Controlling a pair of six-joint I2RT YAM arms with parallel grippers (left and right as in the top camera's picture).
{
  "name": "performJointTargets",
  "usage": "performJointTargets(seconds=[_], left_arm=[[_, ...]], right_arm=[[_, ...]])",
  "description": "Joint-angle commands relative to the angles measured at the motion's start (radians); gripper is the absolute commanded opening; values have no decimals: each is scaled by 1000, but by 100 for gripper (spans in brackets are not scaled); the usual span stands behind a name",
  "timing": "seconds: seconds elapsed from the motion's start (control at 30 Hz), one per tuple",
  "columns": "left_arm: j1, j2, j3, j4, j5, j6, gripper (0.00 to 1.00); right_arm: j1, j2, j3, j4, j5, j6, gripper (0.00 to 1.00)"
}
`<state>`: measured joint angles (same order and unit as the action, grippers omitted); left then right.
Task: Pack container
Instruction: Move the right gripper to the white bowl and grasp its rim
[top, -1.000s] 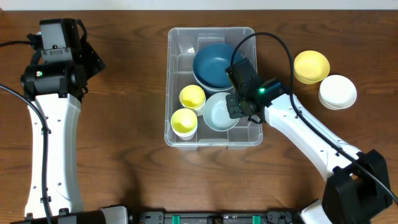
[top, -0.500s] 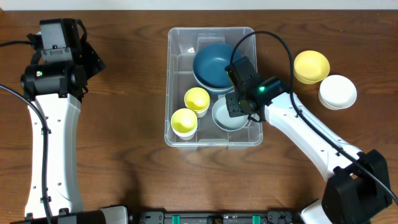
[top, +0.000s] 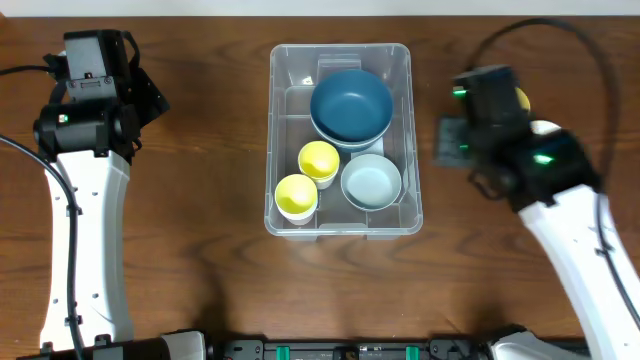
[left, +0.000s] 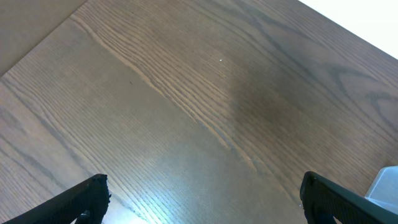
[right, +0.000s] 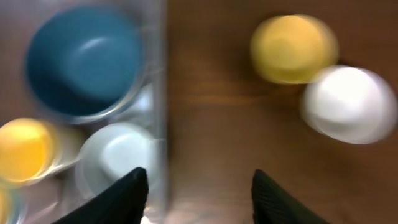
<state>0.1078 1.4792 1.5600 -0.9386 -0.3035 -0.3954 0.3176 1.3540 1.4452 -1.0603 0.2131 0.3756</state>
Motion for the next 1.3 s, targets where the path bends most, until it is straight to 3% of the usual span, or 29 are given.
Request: performJointTargets(seconds=[0.0,0.13,0.37,0.57,0.97,1.27], left_arm=[[4,-2,17,-3,-21,-5,98],[4,-2,17,-3,-21,-5,98],[4,-2,17,-3,-21,-5,98],[4,-2,17,-3,-21,-5,98],[4,-2,17,-3,-21,-5,98],[4,-2,17,-3,-21,-5,98]], right_arm=[[-143,-23,12,-26,60,40,62],[-341,-12,1,-40,17,39,75],[-648,45,-83,35,-129,47,80],[-803,119,-225,189,-241,46,81],[-875,212,-447,524,-368,-18,78],[-874,219,-593,779,-407,-18,81]])
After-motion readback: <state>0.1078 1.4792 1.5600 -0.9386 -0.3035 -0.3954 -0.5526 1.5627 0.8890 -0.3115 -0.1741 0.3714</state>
